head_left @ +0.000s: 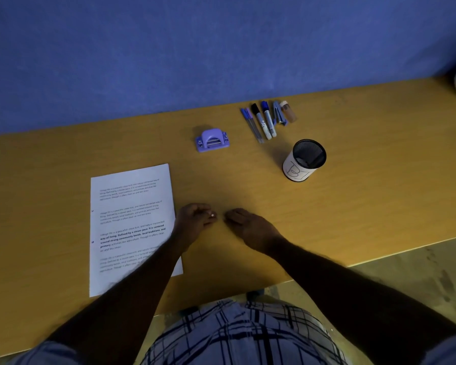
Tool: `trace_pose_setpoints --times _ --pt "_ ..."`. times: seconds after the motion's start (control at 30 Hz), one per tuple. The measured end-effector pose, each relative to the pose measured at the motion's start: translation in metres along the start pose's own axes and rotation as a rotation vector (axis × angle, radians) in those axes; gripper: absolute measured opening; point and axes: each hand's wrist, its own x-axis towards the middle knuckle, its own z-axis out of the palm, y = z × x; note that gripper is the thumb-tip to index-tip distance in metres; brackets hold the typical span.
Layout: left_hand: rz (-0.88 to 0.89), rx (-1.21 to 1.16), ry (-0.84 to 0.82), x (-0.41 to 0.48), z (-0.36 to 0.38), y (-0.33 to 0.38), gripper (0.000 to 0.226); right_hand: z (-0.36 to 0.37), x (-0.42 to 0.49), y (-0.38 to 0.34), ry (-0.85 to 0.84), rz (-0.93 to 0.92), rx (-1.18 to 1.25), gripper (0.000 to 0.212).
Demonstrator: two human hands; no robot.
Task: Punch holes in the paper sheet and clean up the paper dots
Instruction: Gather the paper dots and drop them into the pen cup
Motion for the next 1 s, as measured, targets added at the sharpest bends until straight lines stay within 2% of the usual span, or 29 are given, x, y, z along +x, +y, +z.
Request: trace_pose_setpoints --times 0.07,0.17,0.27,0.4,0.5,0.63,0.67,0.73,0.8,0.87,0.93,1.0 --pt "0.04 0.104 0.01 0.0 -0.001 -0.001 0.024 -0.001 -0.003 0.006 0.018 -0.042 -0.038 0.036" --pt "0.245 0.509 0.044 0.0 -0.003 0.0 0.019 0.0 0.001 0.007 0.036 -0.059 -0.085 0.026" --pt "0.372 0.707 0.012 -0.001 0.001 0.004 0.015 0.0 0.007 0.006 0.051 -0.046 -0.148 0.027" --pt "0.402 0.749 0.036 -0.001 0.006 0.009 0.015 -0.001 0.012 0.005 0.057 -0.039 -0.18 0.028" --pt "0.388 0.742 0.042 -0.002 0.007 0.012 0.016 -0.003 0.014 0.002 0.052 -0.006 -0.199 0.038" --pt "0.355 0.663 0.049 -0.002 0.006 0.014 0.015 -0.005 0.017 0.004 -0.1 0.054 -0.121 0.028" --pt "0.345 0.628 0.044 -0.002 0.006 0.015 0.015 -0.007 0.016 0.005 -0.096 0.116 -0.043 0.025" --pt "0.321 0.534 0.037 -0.004 0.009 0.017 0.015 -0.012 0.014 0.006 0.057 0.384 0.295 0.016" --pt "0.274 0.415 0.029 -0.006 0.013 0.02 0.016 -0.015 0.01 0.009 0.292 0.74 0.756 0.007" --pt "0.218 0.264 -0.004 -0.006 0.02 0.023 0.014 -0.024 0.005 0.011 0.418 1.019 1.271 0.007" --pt "0.183 0.163 -0.021 -0.004 0.03 0.025 0.014 -0.035 0.001 0.011 0.463 1.085 1.712 0.011" --pt "0.161 0.094 -0.028 -0.006 0.043 0.03 0.018 -0.047 -0.002 0.011 0.482 1.055 1.893 0.012"
